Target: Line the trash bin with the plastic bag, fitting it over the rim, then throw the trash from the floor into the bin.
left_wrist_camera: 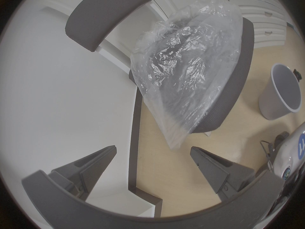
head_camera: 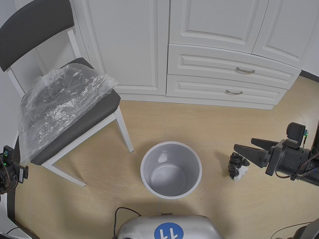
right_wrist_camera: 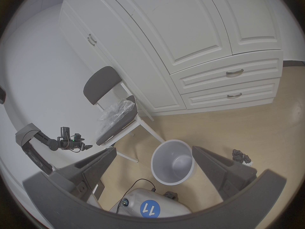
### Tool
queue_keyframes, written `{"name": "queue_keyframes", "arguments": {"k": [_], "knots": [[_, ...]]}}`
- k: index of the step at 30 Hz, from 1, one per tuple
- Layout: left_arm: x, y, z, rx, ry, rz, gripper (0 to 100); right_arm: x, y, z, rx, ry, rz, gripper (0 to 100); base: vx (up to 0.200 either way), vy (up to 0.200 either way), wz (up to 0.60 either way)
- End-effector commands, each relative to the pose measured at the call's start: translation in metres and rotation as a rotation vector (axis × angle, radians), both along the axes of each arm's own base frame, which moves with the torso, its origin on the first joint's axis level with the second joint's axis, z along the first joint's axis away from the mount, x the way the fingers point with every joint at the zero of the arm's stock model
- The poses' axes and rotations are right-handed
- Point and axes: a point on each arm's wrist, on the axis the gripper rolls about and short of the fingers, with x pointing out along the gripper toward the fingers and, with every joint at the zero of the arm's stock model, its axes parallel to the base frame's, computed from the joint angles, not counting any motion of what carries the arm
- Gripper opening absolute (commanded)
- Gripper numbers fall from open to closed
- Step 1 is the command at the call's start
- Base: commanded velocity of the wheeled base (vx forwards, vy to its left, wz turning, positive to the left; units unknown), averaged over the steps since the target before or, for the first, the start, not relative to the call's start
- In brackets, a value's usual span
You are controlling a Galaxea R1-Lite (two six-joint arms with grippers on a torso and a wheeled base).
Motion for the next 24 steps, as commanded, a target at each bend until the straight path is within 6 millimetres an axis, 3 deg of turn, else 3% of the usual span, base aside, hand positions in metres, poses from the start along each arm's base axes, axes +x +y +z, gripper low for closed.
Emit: {"name": "queue_keyframes", "arguments": {"k": [1, 16, 24], "knots": [[0.005, 0.001, 0.001, -0.004, -0.005, 0.0, 100, -0.001, 0.0, 0.001, 0.002, -0.004, -0.001, 100, 0.0, 0.0, 0.0], [0.019, 0.007, 0.015, -0.061, -0.099, 0.039, 100, 0.0, 0.0, 0.0, 0.001, 0.0, -0.002, 100, 0.0, 0.0, 0.0], [0.026, 0.009, 0.006, -0.084, -0.062, 0.038, 100, -0.001, -0.001, 0.0, 0.001, 0.0, -0.004, 100, 0.0, 0.0, 0.0]]}}
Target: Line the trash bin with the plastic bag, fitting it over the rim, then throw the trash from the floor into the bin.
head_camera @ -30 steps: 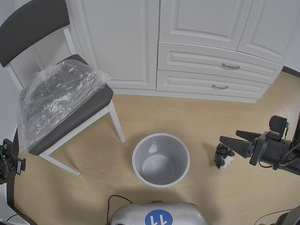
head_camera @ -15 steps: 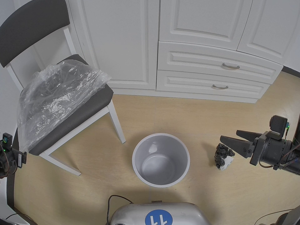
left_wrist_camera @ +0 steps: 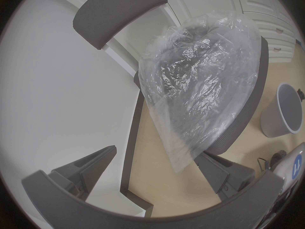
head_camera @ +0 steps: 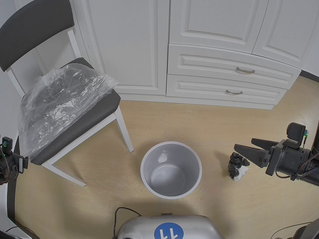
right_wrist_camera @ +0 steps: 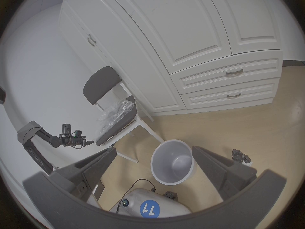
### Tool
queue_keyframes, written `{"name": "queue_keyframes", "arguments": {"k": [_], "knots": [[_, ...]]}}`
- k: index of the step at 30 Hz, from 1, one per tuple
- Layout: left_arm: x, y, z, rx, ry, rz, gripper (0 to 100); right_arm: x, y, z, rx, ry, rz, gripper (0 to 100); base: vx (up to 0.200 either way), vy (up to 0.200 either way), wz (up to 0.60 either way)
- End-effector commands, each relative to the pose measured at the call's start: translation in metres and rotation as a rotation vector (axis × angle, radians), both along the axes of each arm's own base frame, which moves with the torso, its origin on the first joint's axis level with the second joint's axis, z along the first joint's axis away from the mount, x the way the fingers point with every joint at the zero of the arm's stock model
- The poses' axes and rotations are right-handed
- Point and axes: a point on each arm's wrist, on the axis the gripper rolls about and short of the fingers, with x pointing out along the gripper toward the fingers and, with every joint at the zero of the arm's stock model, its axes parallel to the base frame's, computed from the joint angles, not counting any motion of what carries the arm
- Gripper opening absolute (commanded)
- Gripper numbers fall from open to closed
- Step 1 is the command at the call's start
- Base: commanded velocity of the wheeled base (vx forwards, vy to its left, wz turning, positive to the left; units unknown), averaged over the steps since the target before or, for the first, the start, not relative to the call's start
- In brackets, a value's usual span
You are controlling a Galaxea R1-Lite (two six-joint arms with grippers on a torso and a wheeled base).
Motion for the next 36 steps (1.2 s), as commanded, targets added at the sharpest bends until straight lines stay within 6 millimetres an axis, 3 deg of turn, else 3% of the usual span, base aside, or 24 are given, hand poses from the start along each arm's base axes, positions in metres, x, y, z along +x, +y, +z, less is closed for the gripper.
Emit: {"name": "queue_keyframes", "arguments": {"k": [1, 12, 16, 20, 23, 36], "knots": [[0.006, 0.002, -0.004, -0.011, 0.02, 0.003, 100, 0.0, 0.0, 0.0, 0.001, -0.001, 0.0, 100, 0.0, 0.0, 0.0], [0.024, 0.015, -0.004, -0.063, -0.065, 0.066, 100, -0.001, -0.001, -0.001, -0.005, 0.0, 0.0, 100, 0.0, 0.0, 0.0], [0.026, 0.019, 0.018, -0.053, -0.198, 0.094, 100, -0.001, -0.001, -0.001, -0.003, -0.001, -0.001, 100, 0.0, 0.0, 0.0], [0.015, 0.02, 0.046, -0.017, -0.314, 0.116, 100, -0.001, -0.001, 0.0, -0.001, -0.001, -0.002, 100, 0.0, 0.0, 0.0], [0.008, 0.019, 0.054, -0.003, -0.344, 0.125, 100, -0.001, -0.001, -0.001, -0.004, 0.001, -0.001, 100, 0.0, 0.0, 0.0], [0.02, 0.022, 0.009, -0.08, -0.179, 0.125, 100, -0.001, -0.001, -0.002, -0.004, 0.004, 0.0, 100, 0.0, 0.0, 0.0]]}}
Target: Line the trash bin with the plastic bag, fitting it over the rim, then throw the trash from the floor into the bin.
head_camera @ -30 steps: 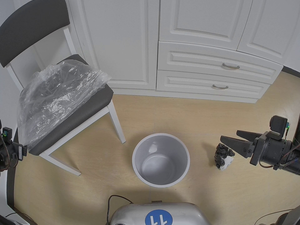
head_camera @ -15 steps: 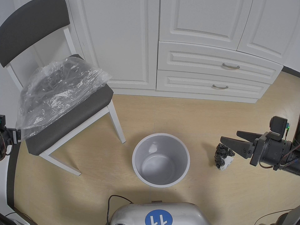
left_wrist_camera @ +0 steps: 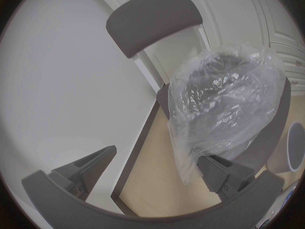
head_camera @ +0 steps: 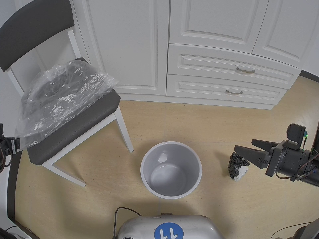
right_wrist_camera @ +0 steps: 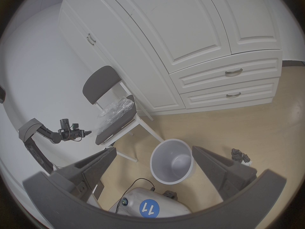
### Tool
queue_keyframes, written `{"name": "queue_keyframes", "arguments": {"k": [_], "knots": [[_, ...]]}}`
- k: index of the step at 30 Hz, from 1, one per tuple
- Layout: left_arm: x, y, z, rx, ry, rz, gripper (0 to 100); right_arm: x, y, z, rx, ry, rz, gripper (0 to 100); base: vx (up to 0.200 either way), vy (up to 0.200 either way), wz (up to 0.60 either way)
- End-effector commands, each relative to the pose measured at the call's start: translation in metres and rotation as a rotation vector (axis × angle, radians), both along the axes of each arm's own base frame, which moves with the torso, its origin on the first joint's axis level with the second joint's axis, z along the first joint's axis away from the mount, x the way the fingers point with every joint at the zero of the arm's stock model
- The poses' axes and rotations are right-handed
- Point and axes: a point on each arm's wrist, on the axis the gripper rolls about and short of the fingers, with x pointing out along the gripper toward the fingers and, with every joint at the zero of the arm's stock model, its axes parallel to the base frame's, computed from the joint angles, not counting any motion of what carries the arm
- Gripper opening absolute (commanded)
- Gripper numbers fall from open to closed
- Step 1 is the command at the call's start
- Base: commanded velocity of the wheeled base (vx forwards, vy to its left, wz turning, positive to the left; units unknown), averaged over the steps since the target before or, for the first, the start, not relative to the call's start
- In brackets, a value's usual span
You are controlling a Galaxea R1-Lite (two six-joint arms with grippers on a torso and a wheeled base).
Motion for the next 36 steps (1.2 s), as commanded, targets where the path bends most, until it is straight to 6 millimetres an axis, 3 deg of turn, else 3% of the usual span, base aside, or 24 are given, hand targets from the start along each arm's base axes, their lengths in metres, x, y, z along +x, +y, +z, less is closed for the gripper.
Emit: {"name": "queue_keyframes", "arguments": {"k": [1, 14, 19, 36], "knots": [[0.005, 0.002, -0.018, -0.035, 0.067, -0.003, 100, 0.0, 0.0, 0.0, 0.0, 0.001, 0.002, 100, 0.0, 0.0, 0.0], [0.015, 0.004, -0.031, -0.082, 0.054, 0.002, 100, 0.0, 0.0, 0.0, 0.001, 0.002, -0.001, 100, 0.0, 0.0, 0.0], [0.028, 0.009, -0.041, -0.076, 0.027, 0.003, 100, 0.0, 0.0, 0.001, 0.006, -0.009, -0.003, 100, 0.0, 0.0, 0.0], [0.046, 0.004, -0.037, -0.177, -0.207, -0.09, 100, 0.001, -0.001, 0.003, 0.018, -0.029, -0.01, 100, 0.0, 0.0, 0.0]]}}
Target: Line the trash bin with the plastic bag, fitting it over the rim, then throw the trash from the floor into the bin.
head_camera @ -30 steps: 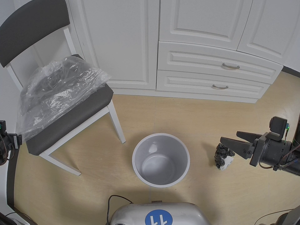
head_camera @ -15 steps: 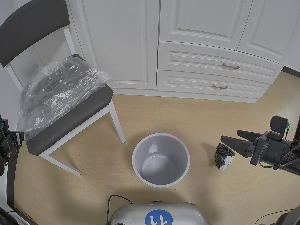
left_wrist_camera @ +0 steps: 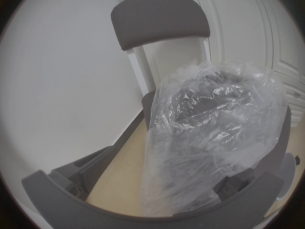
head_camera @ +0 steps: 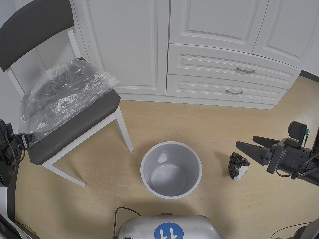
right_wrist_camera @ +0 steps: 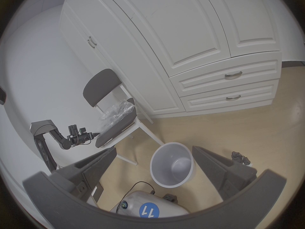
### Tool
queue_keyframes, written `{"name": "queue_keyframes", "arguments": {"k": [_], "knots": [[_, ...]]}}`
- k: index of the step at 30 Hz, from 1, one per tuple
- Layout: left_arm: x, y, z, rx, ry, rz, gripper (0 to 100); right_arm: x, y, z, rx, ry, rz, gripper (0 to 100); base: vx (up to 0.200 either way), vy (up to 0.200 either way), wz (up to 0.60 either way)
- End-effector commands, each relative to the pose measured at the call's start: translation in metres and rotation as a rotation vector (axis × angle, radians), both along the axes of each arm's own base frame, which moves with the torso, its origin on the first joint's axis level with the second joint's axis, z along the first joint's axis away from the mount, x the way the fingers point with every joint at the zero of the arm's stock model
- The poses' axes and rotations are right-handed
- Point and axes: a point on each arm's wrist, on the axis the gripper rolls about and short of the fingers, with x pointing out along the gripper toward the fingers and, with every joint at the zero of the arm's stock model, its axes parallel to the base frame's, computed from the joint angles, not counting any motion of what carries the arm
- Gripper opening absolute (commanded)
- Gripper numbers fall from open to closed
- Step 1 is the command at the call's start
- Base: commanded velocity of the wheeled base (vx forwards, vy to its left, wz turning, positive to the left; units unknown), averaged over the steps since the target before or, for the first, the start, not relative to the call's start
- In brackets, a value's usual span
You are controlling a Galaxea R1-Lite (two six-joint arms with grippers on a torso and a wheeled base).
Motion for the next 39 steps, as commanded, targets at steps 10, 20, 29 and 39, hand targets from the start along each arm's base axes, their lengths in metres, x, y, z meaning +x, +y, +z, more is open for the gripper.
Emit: {"name": "queue_keyframes", "arguments": {"k": [10, 20, 29, 39], "knots": [[-0.006, -0.005, 0.008, 0.043, -0.055, -0.001, 100, 0.0, 0.0, 0.002, 0.017, -0.033, -0.001, 100, 0.0, 0.0, 0.0], [-0.013, -0.007, 0.01, 0.118, -0.017, -0.005, 100, -0.001, -0.001, 0.002, 0.018, -0.035, -0.001, 100, 0.0, 0.0, 0.0], [-0.013, -0.007, 0.007, 0.153, 0.017, 0.0, 0, -0.001, -0.001, 0.002, 0.013, -0.036, -0.002, 100, 0.0, 0.0, 0.0], [-0.025, -0.016, 0.005, 0.136, 0.006, -0.091, 0, 0.001, -0.006, 0.004, 0.007, -0.051, -0.03, 100, 0.0, 0.0, 0.0]]}}
